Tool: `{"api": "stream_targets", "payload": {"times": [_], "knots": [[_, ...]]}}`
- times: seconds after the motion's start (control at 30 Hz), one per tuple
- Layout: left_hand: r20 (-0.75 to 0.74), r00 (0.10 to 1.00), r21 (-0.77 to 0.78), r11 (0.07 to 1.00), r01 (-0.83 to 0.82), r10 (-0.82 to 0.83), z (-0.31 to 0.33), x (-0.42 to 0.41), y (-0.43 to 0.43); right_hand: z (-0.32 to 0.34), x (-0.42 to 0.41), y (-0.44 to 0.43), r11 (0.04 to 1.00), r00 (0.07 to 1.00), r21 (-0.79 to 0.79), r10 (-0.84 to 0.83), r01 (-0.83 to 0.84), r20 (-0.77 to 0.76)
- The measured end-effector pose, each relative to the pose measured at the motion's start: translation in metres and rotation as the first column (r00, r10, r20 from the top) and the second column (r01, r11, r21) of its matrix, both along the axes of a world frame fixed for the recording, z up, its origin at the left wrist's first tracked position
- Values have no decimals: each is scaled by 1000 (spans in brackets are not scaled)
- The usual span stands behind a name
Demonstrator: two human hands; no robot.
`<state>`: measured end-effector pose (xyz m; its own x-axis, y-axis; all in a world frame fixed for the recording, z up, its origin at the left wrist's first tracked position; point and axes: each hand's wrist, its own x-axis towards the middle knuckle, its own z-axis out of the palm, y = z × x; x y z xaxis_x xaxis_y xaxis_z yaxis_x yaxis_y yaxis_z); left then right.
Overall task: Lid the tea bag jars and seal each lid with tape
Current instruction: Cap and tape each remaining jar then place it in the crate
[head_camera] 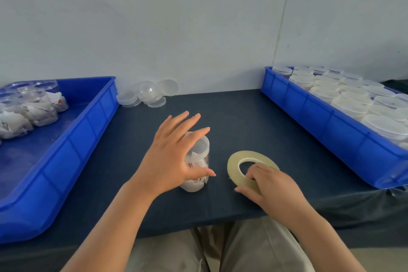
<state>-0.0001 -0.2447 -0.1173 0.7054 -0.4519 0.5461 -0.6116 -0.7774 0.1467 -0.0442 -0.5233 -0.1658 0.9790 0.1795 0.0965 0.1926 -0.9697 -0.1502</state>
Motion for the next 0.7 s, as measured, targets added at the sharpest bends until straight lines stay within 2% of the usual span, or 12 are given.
{"api": "stream_targets", "payload": {"times": [0.07, 0.13, 0.2, 0.3, 0.4, 0.5, 0.63, 0.7], "knots": [[203, 979, -143, 989, 25, 4, -13, -14, -9, 6, -5, 4, 979, 999, 196, -45, 48, -21], [294, 956, -225, 972, 67, 2, -26, -32, -23, 14, -12, 8, 907, 999, 418, -41, 43, -13], [215, 976, -258, 966, 21, 36, -33, -50, -39, 24, -21, 16, 822, 1000, 569, 8, -13, 11], [58, 996, -324, 945, -43, 65, -26, -65, -52, 32, -33, 31, 708, 998, 703, 54, -70, 46], [-8, 999, -455, 889, -52, 54, -13, -70, -52, 37, -40, 40, 662, 996, 745, 28, -83, 86], [4, 999, -547, 836, -34, 43, -6, -74, -53, 39, -44, 43, 701, 992, 707, 8, -97, 128], [36, 998, -543, 839, -28, 56, -4, -74, -53, 40, -48, 45, 747, 987, 655, 18, -117, 157], [93, 991, -488, 872, -43, 101, -4, -72, -53, 40, -51, 46, 760, 989, 640, 25, -113, 144]]}}
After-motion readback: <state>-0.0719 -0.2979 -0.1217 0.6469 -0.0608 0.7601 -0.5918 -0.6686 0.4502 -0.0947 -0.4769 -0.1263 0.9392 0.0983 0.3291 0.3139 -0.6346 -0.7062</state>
